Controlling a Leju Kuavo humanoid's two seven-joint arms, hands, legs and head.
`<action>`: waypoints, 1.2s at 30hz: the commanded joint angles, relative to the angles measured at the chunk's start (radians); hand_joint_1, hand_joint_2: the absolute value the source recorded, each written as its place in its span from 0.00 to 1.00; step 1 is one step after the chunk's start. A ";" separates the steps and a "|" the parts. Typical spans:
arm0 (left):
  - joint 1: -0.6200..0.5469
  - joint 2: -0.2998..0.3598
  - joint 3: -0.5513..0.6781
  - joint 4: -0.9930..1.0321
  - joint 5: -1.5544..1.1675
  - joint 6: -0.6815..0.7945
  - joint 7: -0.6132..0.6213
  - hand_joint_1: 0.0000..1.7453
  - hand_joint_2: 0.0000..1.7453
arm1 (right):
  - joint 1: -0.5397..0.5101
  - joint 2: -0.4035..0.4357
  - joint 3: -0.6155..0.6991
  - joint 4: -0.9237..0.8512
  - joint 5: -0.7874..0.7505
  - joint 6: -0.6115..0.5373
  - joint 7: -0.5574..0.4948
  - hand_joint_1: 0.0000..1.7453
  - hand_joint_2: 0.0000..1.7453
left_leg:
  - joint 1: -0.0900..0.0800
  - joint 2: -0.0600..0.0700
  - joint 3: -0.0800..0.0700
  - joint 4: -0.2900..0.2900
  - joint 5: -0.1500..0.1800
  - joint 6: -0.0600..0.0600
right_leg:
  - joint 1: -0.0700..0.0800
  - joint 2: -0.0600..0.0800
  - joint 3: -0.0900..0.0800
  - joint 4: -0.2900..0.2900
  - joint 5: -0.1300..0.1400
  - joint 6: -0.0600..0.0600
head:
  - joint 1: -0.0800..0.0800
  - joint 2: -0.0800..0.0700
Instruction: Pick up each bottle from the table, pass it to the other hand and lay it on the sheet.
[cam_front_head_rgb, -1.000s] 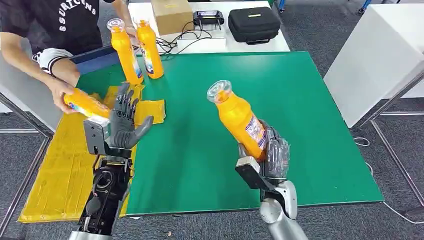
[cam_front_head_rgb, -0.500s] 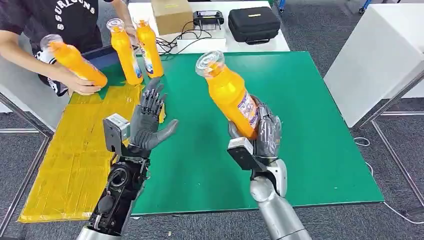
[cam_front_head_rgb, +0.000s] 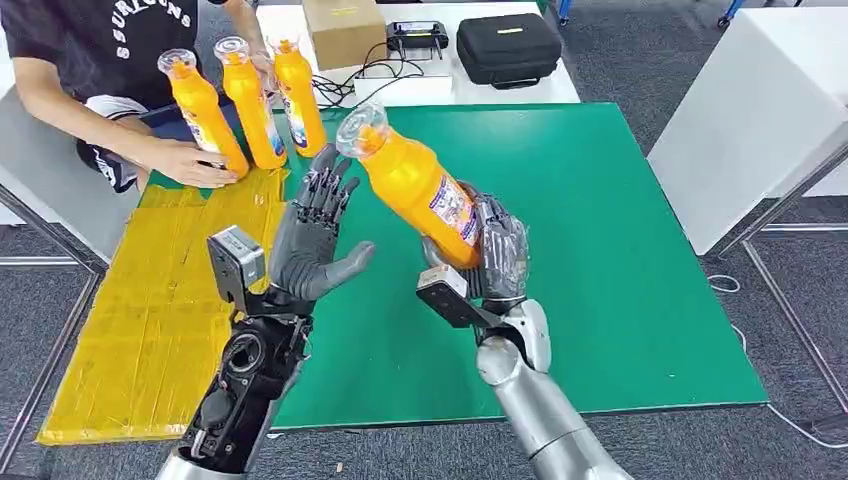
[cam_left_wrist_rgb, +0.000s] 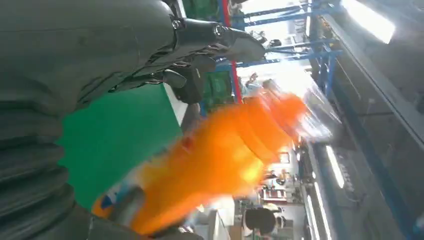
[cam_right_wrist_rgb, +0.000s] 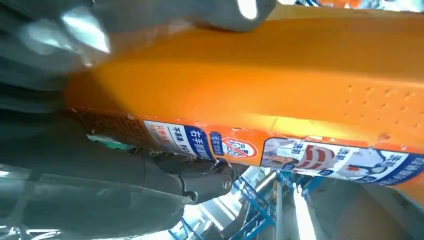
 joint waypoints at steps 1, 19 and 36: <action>-0.073 0.039 -0.048 0.064 0.037 0.007 -0.006 0.00 1.00 | -0.092 0.047 0.183 0.271 0.078 0.124 -0.004 1.00 1.00 | 0.000 0.003 0.004 -0.001 -0.001 -0.002 | 0.001 0.002 0.003 -0.001 -0.001 0.000 | 0.000 0.000; -0.080 0.055 -0.025 0.101 0.032 0.034 -0.020 0.00 1.00 | -0.111 0.089 0.365 0.344 0.130 0.136 -0.004 1.00 1.00 | 0.001 0.002 0.005 0.000 -0.002 -0.003 | 0.001 -0.001 0.004 0.000 -0.003 -0.001 | 0.000 0.000; -0.081 0.049 -0.018 0.128 -0.020 0.090 -0.023 0.00 1.00 | -0.122 0.080 0.357 0.362 0.059 0.078 -0.012 1.00 1.00 | 0.001 0.001 0.005 0.000 -0.002 -0.003 | 0.001 -0.002 0.004 0.000 -0.003 0.000 | 0.000 0.000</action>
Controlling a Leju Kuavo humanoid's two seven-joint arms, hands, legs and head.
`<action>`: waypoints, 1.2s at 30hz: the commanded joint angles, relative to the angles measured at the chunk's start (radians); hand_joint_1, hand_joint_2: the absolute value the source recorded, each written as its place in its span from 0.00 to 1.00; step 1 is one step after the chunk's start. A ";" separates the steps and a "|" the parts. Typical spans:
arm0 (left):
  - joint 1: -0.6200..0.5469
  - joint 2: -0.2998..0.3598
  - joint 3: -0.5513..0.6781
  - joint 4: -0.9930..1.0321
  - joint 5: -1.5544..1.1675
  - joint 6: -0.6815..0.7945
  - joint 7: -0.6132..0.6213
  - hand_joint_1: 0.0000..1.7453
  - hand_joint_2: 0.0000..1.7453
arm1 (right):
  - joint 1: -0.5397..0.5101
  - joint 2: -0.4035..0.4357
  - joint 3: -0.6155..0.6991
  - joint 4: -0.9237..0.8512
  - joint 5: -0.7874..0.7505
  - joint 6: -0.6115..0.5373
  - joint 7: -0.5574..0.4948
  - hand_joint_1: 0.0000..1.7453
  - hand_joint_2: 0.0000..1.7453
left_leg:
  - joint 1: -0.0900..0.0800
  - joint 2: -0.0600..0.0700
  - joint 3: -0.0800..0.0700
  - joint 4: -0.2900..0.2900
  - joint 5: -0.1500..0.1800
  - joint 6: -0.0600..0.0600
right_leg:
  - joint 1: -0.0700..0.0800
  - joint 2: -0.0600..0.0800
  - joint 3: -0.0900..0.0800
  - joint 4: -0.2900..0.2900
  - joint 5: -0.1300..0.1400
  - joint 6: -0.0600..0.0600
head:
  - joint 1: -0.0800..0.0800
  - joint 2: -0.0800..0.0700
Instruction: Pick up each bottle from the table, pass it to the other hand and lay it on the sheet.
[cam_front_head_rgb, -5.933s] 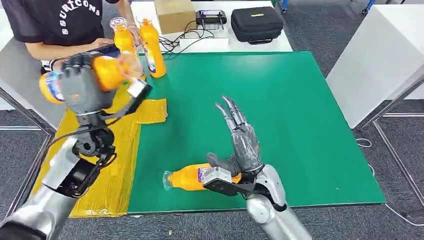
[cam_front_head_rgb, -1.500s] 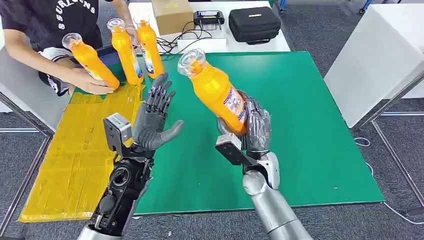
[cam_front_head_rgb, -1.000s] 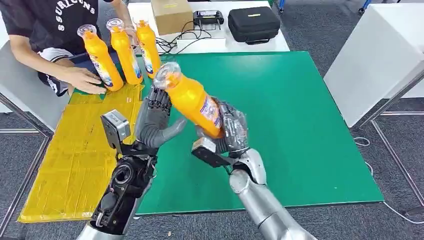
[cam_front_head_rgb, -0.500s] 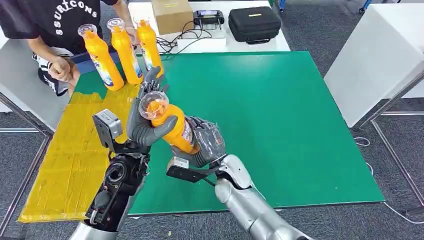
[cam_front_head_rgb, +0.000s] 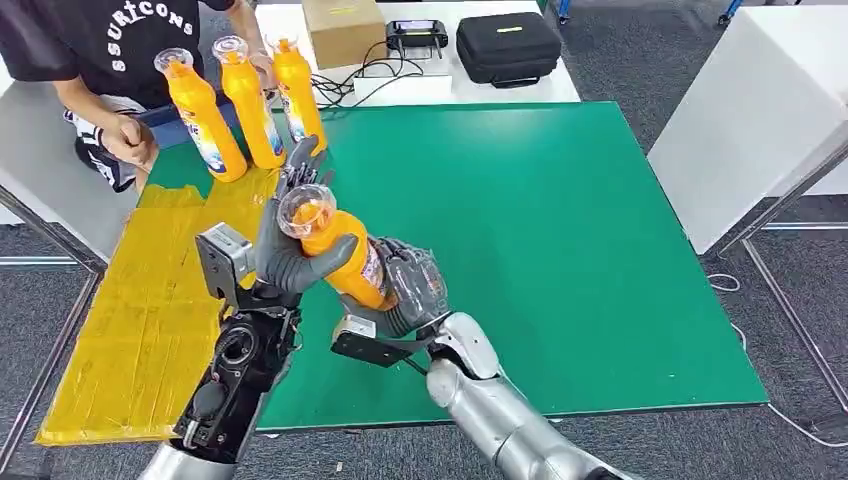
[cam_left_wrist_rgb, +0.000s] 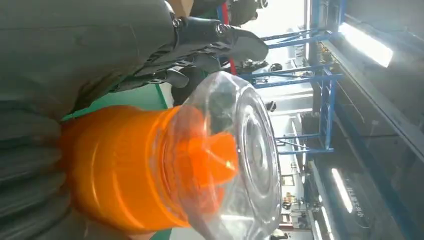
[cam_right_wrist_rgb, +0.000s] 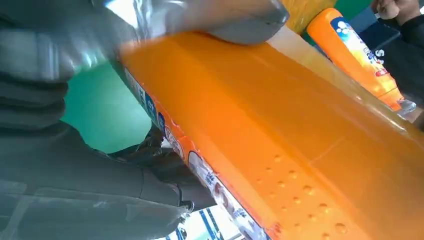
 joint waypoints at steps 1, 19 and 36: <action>-0.060 0.004 -0.025 0.083 -0.006 0.007 0.004 0.00 1.00 | -0.032 0.001 0.080 0.066 0.006 -0.006 -0.024 1.00 1.00 | 0.000 0.000 0.005 0.000 -0.002 -0.003 | 0.000 -0.002 0.006 0.000 -0.002 0.000 | 0.000 0.000; -0.058 0.010 -0.007 0.068 -0.013 0.030 -0.014 1.00 1.00 | -0.050 0.006 0.071 0.086 -0.022 -0.022 -0.043 1.00 1.00 | 0.000 0.001 0.005 0.000 -0.002 -0.003 | 0.000 -0.001 0.005 0.000 -0.003 0.000 | 0.000 0.000; -0.061 0.009 0.013 0.114 -0.007 0.032 -0.032 1.00 1.00 | -0.071 0.020 0.060 0.153 -0.056 -0.068 -0.064 1.00 1.00 | 0.000 0.001 0.003 0.000 -0.001 -0.002 | 0.000 -0.001 0.004 0.000 -0.001 0.000 | 0.000 0.000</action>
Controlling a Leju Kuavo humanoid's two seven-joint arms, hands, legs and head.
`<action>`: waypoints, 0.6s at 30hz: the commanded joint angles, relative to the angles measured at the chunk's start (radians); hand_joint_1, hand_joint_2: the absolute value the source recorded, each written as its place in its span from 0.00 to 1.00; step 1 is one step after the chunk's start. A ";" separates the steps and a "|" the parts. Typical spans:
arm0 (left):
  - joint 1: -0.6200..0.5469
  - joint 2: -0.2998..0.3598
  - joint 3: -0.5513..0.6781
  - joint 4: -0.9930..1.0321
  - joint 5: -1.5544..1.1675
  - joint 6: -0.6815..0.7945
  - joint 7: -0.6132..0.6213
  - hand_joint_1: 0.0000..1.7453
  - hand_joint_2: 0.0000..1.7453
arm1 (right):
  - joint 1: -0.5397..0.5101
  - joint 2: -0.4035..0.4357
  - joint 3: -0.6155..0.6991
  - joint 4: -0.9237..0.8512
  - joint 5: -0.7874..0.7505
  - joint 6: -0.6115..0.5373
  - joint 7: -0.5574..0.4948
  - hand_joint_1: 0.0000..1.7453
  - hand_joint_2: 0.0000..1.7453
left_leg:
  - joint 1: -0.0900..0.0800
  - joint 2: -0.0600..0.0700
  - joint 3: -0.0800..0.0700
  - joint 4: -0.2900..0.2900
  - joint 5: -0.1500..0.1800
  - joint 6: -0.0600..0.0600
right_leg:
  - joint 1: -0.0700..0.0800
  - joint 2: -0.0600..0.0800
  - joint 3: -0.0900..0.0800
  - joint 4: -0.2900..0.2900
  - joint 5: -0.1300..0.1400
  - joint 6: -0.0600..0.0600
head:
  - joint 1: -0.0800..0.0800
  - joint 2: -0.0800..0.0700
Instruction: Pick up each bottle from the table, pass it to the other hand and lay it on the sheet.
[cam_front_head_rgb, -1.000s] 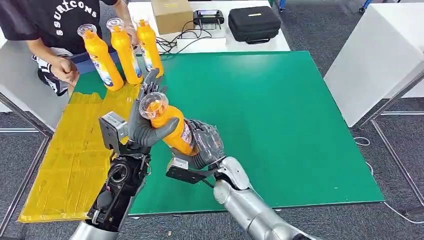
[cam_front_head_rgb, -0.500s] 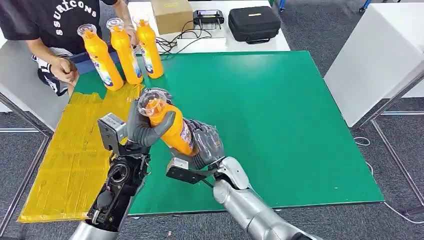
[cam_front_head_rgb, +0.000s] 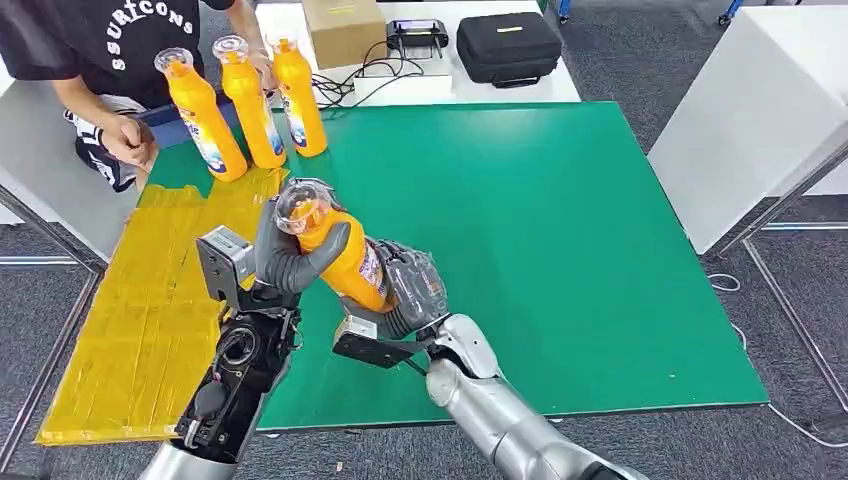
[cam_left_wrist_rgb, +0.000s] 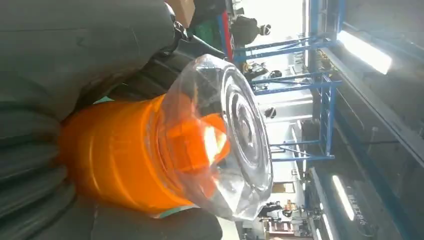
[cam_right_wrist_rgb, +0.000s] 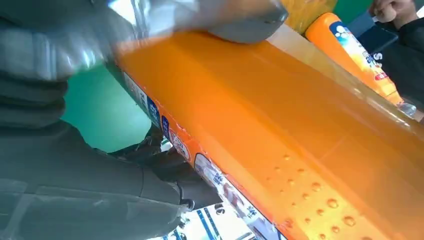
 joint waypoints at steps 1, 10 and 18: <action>-0.061 0.009 0.007 0.095 -0.001 -0.009 0.001 1.00 1.00 | -0.045 0.009 0.050 0.082 -0.003 -0.019 -0.021 1.00 1.00 | 0.000 0.001 0.006 0.000 -0.002 -0.003 | 0.000 -0.001 0.006 0.000 -0.002 0.000 | 0.000 0.000; -0.043 0.008 0.015 0.082 0.009 -0.005 -0.002 1.00 1.00 | -0.022 0.006 0.046 0.055 -0.001 -0.034 -0.020 1.00 1.00 | 0.000 0.001 0.003 -0.001 -0.001 -0.002 | 0.000 -0.001 0.003 -0.001 -0.001 0.000 | 0.000 0.000; 0.039 -0.006 0.010 0.039 0.009 0.025 -0.027 1.00 1.00 | 0.097 -0.005 -0.113 -0.049 0.116 -0.063 -0.093 0.00 1.00 | 0.000 0.000 0.006 -0.001 -0.002 -0.002 | 0.000 -0.002 0.007 -0.002 -0.003 0.000 | 0.000 0.000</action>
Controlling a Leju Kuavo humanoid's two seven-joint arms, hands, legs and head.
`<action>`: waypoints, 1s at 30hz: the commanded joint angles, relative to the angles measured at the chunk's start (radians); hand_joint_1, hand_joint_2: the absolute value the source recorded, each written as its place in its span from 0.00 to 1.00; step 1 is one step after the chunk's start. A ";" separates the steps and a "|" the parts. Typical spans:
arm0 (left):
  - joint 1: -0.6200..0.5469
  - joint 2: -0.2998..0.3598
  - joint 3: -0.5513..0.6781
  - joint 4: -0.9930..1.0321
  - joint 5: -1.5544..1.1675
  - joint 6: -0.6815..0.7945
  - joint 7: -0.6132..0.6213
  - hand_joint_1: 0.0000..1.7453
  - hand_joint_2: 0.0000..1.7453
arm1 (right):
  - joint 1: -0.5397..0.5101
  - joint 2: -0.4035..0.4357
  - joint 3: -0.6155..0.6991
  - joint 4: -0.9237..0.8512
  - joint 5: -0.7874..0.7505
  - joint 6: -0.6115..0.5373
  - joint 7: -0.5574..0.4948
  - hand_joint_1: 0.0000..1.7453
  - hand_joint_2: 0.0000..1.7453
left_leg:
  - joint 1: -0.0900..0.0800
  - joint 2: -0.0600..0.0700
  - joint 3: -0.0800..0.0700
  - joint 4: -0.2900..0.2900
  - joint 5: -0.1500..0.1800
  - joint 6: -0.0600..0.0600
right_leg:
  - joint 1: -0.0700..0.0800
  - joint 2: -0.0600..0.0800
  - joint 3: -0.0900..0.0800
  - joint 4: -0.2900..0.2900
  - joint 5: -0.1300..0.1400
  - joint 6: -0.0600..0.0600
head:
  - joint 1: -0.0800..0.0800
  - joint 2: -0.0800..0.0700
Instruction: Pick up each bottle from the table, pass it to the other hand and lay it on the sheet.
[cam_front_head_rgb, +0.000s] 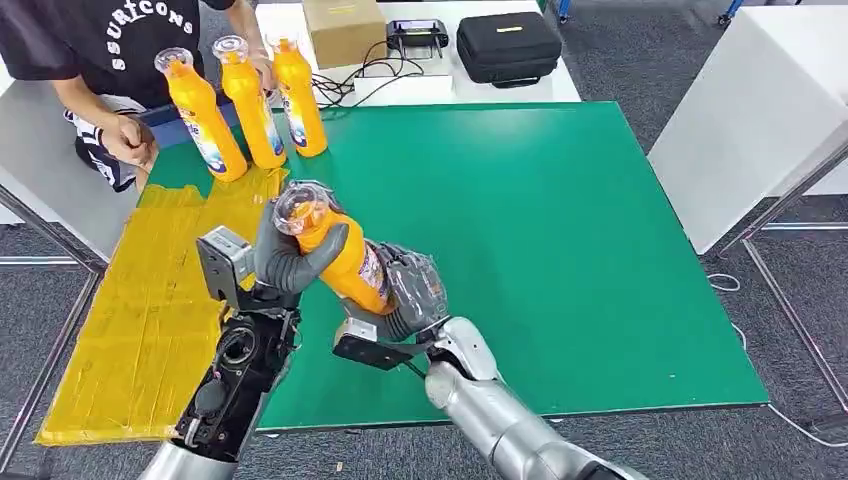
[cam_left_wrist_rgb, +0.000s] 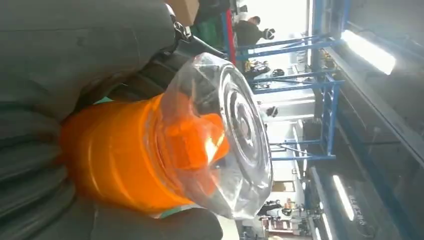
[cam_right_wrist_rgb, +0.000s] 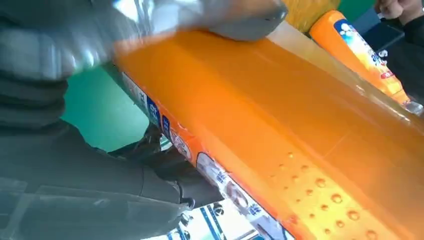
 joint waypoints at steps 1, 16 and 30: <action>0.035 -0.007 0.000 0.018 -0.002 0.025 -0.016 1.00 1.00 | 0.099 -0.012 -0.130 -0.088 0.136 -0.020 -0.083 0.00 1.00 | 0.000 -0.001 0.004 -0.002 -0.001 -0.001 | 0.000 -0.002 0.004 -0.002 -0.001 0.000 | 0.000 0.000; -0.023 -0.016 0.064 0.058 -0.020 0.078 -0.055 1.00 1.00 | 0.137 0.016 -0.349 -0.142 0.198 -0.020 -0.192 0.00 1.00 | 0.000 0.001 0.004 0.000 -0.002 -0.003 | 0.001 -0.001 0.004 0.000 -0.002 0.000 | 0.000 0.000; -0.006 0.040 0.128 -0.212 -0.665 0.718 -0.009 1.00 1.00 | 0.256 0.003 -0.378 -0.513 0.094 -0.020 -0.277 0.00 1.00 | 0.000 0.001 0.003 0.001 -0.002 -0.003 | 0.001 -0.001 0.003 0.001 -0.003 0.000 | 0.000 0.000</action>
